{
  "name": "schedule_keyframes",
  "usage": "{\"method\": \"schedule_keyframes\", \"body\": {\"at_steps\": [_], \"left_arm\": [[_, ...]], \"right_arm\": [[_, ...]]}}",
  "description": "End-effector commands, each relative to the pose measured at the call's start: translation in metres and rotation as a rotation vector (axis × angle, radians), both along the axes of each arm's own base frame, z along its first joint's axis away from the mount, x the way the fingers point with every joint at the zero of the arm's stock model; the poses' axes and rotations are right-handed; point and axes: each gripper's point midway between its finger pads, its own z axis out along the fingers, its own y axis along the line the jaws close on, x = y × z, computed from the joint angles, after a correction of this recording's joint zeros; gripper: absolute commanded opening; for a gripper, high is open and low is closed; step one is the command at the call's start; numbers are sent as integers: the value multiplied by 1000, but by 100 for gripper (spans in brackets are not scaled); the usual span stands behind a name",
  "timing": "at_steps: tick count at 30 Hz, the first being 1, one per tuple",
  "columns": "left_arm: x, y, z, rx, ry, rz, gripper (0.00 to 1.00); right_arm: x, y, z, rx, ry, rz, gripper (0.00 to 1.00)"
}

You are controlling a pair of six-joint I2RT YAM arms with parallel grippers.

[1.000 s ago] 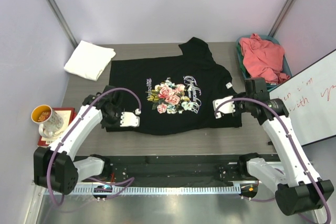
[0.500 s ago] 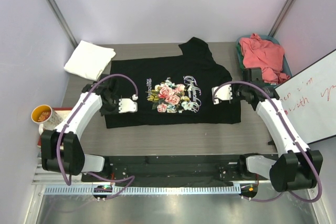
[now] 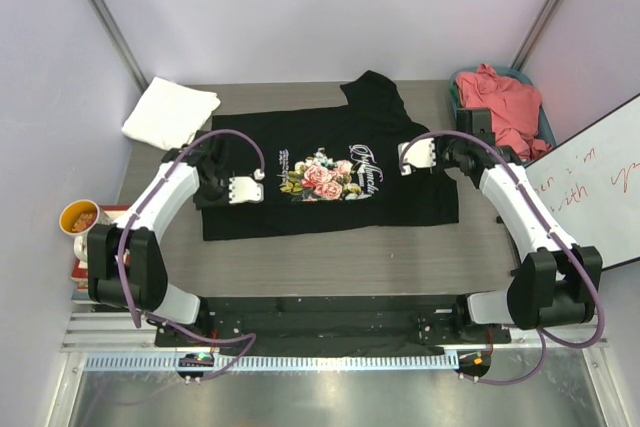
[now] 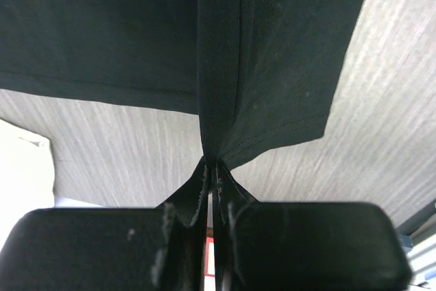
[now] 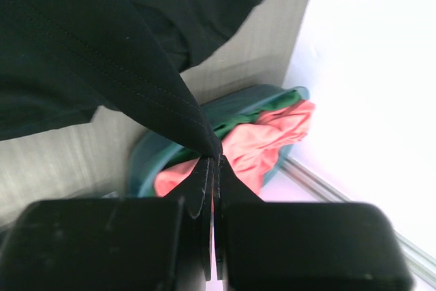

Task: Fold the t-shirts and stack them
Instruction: Fold the flattened tshirt in 1/3 of the way

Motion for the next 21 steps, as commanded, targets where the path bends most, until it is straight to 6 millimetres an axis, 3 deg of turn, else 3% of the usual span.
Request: {"method": "schedule_keyframes", "body": {"at_steps": [1,8,21], "left_arm": [[21,1,11,-7,-55,7,0],[38,2,9,-2,-68,26,0],[46,10,-1,40,-51,52,0]], "right_arm": [[28,4,41,22,-131,10,1],[39,7,40,23,-139,27,1],[60,14,40,38,-167,52,1]]}}
